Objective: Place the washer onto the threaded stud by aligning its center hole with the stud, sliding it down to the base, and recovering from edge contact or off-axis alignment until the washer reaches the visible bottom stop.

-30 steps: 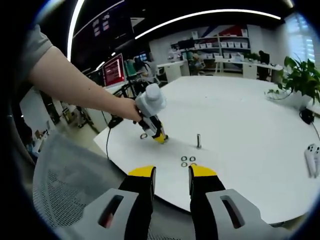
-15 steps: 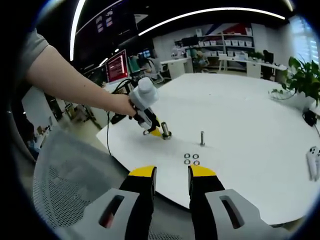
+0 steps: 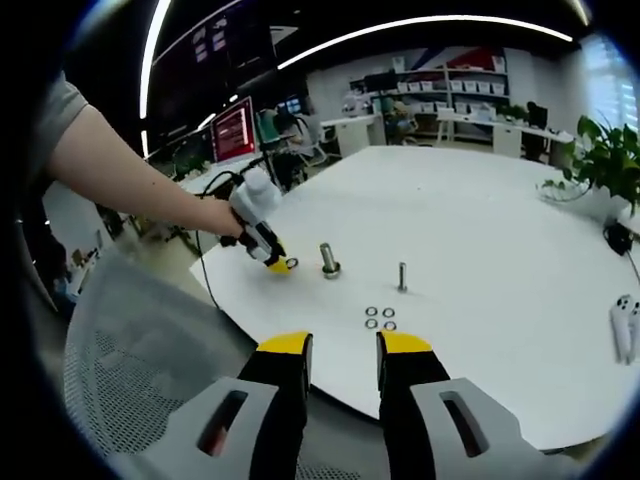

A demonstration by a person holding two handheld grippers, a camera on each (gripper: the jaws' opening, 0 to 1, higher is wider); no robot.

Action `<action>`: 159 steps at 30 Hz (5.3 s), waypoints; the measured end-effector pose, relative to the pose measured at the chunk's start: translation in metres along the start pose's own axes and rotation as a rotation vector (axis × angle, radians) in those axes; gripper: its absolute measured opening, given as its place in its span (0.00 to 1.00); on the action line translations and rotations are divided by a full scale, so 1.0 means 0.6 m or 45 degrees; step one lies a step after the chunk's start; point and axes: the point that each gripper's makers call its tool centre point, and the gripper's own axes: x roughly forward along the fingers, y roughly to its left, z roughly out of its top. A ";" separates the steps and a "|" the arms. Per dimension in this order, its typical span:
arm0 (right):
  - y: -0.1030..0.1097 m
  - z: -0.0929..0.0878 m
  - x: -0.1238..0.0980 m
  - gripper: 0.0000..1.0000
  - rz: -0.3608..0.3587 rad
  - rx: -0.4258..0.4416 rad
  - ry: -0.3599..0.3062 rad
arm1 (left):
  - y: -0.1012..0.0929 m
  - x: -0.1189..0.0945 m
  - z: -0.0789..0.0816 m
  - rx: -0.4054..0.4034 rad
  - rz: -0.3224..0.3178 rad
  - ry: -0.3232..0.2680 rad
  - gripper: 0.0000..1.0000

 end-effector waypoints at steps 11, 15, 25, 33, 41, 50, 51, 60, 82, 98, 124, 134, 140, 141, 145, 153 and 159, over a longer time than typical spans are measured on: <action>-0.003 -0.007 0.001 0.28 -0.016 -0.006 0.030 | 0.008 0.022 0.023 -0.112 -0.046 -0.039 0.30; -0.004 -0.006 0.001 0.28 -0.023 0.003 0.024 | 0.005 0.019 0.015 -0.063 -0.064 0.009 0.29; -0.001 -0.007 0.001 0.27 -0.019 -0.004 0.028 | -0.016 0.017 0.013 -0.079 -0.055 0.042 0.21; 0.002 -0.006 0.001 0.27 -0.006 -0.005 0.025 | -0.076 0.009 0.000 0.236 -0.132 0.151 0.21; 0.006 -0.007 0.002 0.27 0.009 -0.011 0.026 | -0.080 0.010 -0.002 0.227 -0.142 0.172 0.29; 0.007 -0.005 0.002 0.27 0.014 -0.014 0.019 | -0.079 0.010 0.000 0.174 -0.123 0.177 0.21; 0.008 -0.005 0.002 0.27 0.015 -0.015 0.019 | -0.077 0.010 0.000 0.185 -0.119 0.180 0.20; 0.006 -0.002 0.001 0.27 0.013 -0.010 0.007 | -0.090 0.001 -0.001 0.150 -0.090 0.155 0.19; 0.004 0.000 0.000 0.27 0.008 0.000 -0.006 | -0.090 -0.050 0.078 0.169 -0.104 -0.001 0.18; 0.008 -0.001 0.000 0.27 0.022 -0.009 -0.002 | -0.094 -0.086 0.152 0.222 -0.139 -0.140 0.19; 0.009 0.001 -0.001 0.27 0.023 -0.013 -0.009 | -0.108 -0.026 0.168 0.459 -0.121 0.024 0.19; 0.004 0.000 -0.002 0.27 0.004 -0.010 -0.008 | -0.110 0.017 0.156 0.480 -0.123 0.117 0.19; 0.004 0.000 -0.001 0.26 0.004 -0.014 -0.005 | -0.116 0.024 0.152 0.494 -0.120 0.134 0.19; 0.004 0.000 -0.001 0.26 0.004 -0.016 -0.005 | -0.116 0.024 0.151 0.498 -0.117 0.135 0.19; 0.004 0.000 -0.001 0.26 0.005 -0.017 -0.004 | -0.115 0.022 0.151 0.462 -0.133 0.118 0.19; 0.007 0.000 0.000 0.26 0.015 -0.025 -0.003 | -0.106 0.013 0.150 0.374 -0.106 0.007 0.32; 0.016 -0.001 0.002 0.26 0.046 -0.046 0.005 | -0.100 -0.015 0.147 0.283 -0.069 -0.090 0.30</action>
